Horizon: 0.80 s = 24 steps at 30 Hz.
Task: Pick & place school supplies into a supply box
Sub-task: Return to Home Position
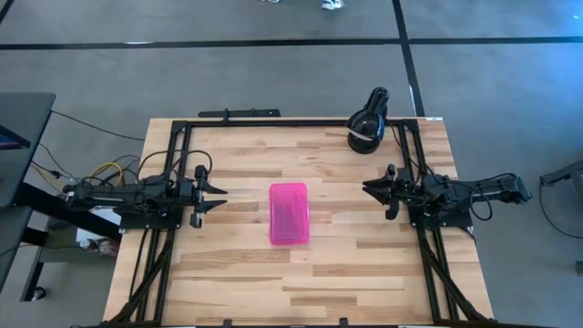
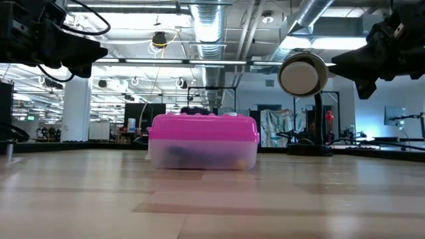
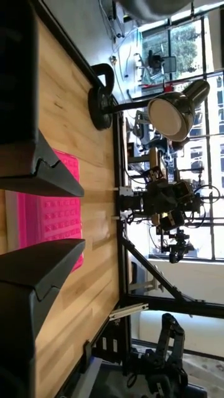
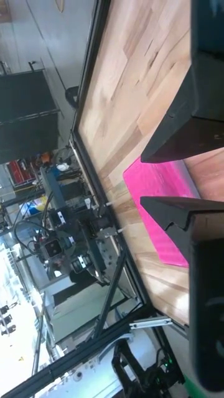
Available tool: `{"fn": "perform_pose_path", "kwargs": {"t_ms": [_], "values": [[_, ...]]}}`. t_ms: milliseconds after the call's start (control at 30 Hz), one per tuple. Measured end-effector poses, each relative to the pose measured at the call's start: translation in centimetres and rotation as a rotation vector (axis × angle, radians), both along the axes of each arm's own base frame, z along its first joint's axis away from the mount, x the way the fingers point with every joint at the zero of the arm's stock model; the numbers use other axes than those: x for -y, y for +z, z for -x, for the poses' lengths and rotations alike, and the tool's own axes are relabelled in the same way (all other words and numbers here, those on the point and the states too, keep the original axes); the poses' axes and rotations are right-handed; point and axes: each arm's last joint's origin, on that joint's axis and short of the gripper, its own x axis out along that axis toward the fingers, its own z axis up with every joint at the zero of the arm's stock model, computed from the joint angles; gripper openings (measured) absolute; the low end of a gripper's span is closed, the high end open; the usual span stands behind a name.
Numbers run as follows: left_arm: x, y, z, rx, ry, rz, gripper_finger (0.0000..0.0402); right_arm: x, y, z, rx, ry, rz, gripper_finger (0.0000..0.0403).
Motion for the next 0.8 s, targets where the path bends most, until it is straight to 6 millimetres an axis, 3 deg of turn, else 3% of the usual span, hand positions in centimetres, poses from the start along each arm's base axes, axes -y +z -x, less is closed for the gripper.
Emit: {"fn": "perform_pose_path", "kwargs": {"t_ms": [800], "values": [[0.0,0.0,0.0,0.0,0.001,-0.006,0.0114,0.0,-0.01,0.0,0.0,0.0,0.0,0.0092]]}}
